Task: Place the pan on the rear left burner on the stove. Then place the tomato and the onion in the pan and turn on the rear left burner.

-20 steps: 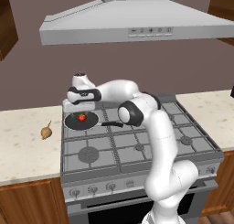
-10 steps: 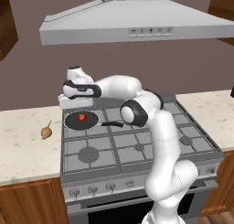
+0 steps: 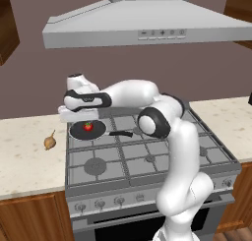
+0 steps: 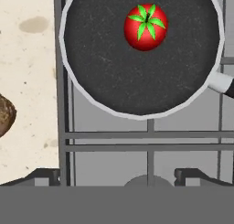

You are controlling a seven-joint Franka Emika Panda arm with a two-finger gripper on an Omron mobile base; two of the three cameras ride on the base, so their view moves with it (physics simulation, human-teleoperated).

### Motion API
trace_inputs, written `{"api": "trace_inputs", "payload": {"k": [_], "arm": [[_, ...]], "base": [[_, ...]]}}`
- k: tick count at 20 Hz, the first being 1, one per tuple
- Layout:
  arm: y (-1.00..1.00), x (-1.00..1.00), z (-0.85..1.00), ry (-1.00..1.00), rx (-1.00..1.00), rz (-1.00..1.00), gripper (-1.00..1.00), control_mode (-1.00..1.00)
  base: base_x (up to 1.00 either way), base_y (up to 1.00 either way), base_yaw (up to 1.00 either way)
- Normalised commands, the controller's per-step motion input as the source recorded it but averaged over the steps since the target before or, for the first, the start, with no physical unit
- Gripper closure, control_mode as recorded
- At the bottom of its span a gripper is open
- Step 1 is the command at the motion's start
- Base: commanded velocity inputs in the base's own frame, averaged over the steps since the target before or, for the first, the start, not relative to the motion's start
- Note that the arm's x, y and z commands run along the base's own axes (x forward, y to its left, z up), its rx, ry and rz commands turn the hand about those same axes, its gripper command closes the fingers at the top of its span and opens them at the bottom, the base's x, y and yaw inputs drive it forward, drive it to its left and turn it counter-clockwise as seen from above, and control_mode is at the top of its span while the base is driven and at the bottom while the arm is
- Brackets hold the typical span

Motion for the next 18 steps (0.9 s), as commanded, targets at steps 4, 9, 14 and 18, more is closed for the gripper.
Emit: {"api": "trace_inputs", "payload": {"k": [4, 9, 14, 18], "arm": [[0.17, -0.50, 0.00, -0.06, 0.00, -0.13, -1.00, -1.00], [0.20, -0.21, 0.00, -0.06, 0.00, -0.19, -1.00, -1.00], [0.25, -0.12, 0.00, -0.04, 0.00, -0.22, -1.00, -1.00], [0.28, 0.00, 0.07, -0.01, 0.02, -0.22, -1.00, -1.00]], "base": [[0.00, 0.00, 0.00], [0.00, 0.00, 0.00], [0.00, 0.00, 0.00], [0.00, 0.00, 0.00]]}}
